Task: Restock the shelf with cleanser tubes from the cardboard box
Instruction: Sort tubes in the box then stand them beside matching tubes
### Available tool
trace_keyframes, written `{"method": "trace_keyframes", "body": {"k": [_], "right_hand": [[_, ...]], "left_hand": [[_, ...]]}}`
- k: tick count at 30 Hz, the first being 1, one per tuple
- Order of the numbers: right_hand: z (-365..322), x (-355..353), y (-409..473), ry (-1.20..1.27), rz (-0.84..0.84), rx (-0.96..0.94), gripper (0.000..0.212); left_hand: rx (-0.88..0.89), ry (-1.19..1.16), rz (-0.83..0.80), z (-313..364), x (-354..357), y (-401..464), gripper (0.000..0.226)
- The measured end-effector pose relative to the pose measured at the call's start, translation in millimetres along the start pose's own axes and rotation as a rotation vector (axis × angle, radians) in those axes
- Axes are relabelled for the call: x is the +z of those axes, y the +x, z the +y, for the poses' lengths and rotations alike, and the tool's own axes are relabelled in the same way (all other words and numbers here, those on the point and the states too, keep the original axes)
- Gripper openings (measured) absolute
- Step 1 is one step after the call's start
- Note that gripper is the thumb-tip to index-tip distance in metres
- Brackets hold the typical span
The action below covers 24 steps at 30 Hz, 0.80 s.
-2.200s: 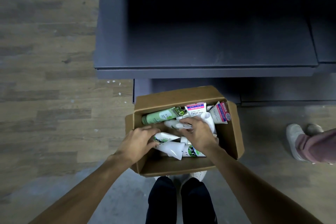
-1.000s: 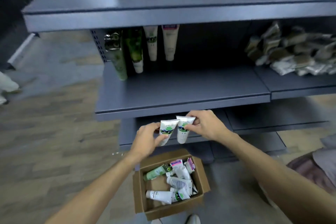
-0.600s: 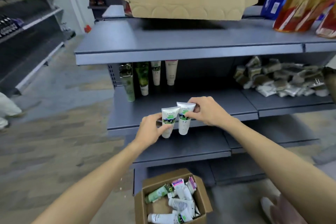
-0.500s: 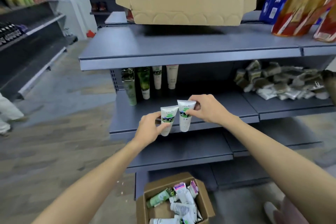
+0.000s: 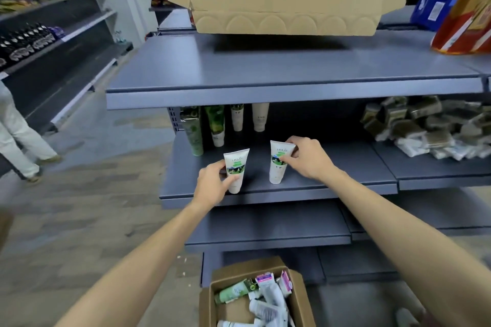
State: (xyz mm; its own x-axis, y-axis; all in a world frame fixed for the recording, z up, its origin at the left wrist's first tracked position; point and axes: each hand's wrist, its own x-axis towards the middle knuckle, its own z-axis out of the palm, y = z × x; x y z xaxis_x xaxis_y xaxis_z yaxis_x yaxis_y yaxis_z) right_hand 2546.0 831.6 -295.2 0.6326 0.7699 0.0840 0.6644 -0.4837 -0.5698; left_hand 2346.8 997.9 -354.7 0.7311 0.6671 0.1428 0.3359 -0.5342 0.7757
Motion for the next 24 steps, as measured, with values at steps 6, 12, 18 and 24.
{"method": "trace_keyframes", "body": {"k": [6, 12, 18, 24], "right_hand": [[14.4, -0.2, 15.4, 0.055, -0.057, -0.02, 0.03], [19.0, 5.1, 13.3, 0.222, -0.064, 0.037, 0.036], [29.2, 50.8, -6.9, 0.378, -0.077, 0.177, 0.051], [37.3, 80.2, -5.8, 0.457, 0.075, 0.284, 0.046]], "left_hand": [[-0.043, -0.044, 0.022, -3.2, 5.0, 16.5, 0.024], [-0.092, -0.099, -0.009, -4.1, 11.1, 31.8, 0.032], [-0.225, -0.243, 0.075, -16.1, 36.4, 12.0, 0.049], [-0.224, -0.134, 0.192, -13.8, 61.8, 6.6, 0.05]]}}
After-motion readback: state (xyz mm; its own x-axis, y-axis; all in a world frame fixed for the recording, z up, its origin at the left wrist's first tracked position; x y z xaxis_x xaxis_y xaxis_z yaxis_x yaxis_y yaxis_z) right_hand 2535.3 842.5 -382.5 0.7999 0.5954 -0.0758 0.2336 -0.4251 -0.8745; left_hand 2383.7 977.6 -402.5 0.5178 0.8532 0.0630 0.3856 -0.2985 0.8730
